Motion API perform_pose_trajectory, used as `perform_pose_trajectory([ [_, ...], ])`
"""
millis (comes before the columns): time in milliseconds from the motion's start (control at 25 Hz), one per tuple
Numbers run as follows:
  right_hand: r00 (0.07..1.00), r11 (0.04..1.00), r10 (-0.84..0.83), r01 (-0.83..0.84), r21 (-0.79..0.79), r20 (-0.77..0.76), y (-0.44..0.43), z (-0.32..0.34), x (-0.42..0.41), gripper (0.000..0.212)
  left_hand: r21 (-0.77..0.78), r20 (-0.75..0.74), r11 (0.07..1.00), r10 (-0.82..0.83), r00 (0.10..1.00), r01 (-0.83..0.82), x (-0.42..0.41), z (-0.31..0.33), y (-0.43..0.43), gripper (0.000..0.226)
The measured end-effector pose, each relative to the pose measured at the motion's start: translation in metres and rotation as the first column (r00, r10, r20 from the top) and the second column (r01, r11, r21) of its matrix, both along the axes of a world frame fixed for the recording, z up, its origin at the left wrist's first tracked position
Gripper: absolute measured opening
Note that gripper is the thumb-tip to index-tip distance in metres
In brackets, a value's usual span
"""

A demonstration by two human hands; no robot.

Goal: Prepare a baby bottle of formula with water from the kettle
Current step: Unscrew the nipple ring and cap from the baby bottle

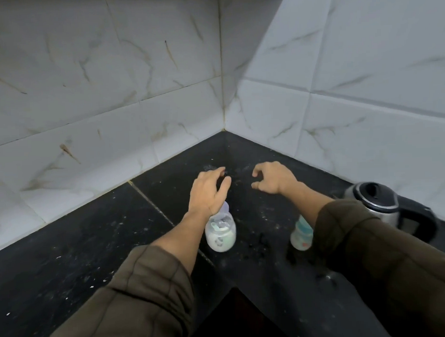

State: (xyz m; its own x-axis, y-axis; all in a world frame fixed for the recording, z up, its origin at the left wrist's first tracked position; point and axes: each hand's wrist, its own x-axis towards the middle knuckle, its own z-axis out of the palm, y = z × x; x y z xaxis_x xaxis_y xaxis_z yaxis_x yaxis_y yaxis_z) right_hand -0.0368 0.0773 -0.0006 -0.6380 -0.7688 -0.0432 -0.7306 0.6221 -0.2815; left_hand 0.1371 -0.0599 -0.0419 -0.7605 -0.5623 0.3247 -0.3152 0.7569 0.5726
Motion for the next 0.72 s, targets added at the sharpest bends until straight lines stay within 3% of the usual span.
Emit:
perform_pose_trajectory([
  [240,0.99,0.987,-0.136,0.139,0.075,-0.049,0.074,0.025,-0.013,0.034,0.002,-0.042,0.978,-0.21,0.977,0.21,-0.048,0.018,0.076,0.055],
  [560,0.994,0.933,-0.104,0.103,0.345,-0.016,0.121,0.006,0.01,0.068,0.18,0.195,0.932,-0.347,0.917,0.314,-0.054,-0.036,0.123,0.081],
  [720,0.995,0.906,-0.077,0.098,0.411,-0.067,0.128,-0.007,0.018,0.058,0.269,0.279,0.912,-0.381,0.882,0.309,-0.056,-0.058,0.136,0.106],
])
